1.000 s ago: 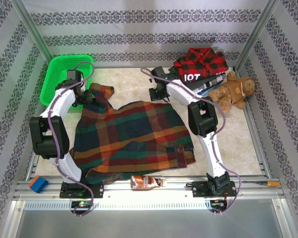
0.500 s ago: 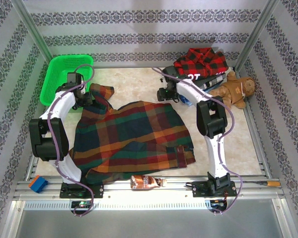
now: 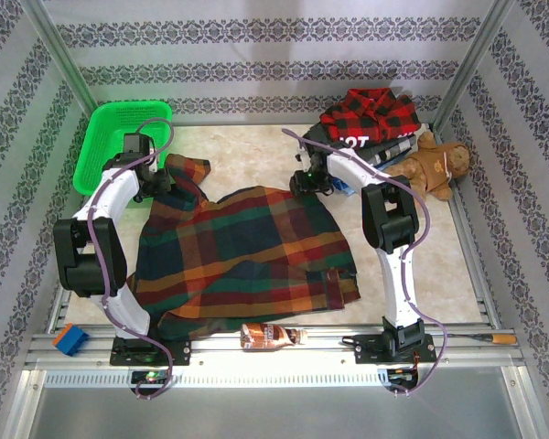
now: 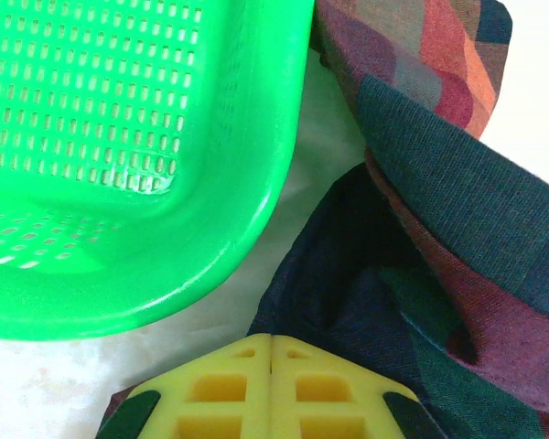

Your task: Fold and stack the long sleeve shirts

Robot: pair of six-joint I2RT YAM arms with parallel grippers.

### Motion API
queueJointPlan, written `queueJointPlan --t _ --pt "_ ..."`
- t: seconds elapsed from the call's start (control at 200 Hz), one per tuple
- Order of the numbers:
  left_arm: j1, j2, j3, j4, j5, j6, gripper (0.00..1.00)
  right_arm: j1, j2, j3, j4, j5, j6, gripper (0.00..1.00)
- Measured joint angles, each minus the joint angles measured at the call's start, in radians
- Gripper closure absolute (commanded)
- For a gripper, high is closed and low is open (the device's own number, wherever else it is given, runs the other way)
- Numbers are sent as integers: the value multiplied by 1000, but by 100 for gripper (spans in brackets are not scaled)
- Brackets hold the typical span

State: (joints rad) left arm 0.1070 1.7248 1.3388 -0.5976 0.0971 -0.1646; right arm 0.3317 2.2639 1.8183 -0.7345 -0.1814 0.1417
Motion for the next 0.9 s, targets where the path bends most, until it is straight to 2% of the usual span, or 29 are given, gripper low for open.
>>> queueJointPlan --t 0.18,0.245,0.32,0.395,0.655,0.899 --pt "0 0 -3 2 0 0 100 0 0 -35 -1 -2 -16 51" --pt "0 0 -4 4 0 -1 100 0 0 -35 -1 -2 -20 62" --pt "0 0 -5 5 0 -1 100 0 1 -37 -2 -2 -21 85" --pt "0 0 -5 5 0 -2 100 0 1 -47 0 -6 -16 100" --pt "0 0 -35 11 0 -18 100 35 -98 -195 51 -23 -18 100" --pt "0 -13 -98 24 -4 -40 100 108 -277 -370 81 -48 -38 100"
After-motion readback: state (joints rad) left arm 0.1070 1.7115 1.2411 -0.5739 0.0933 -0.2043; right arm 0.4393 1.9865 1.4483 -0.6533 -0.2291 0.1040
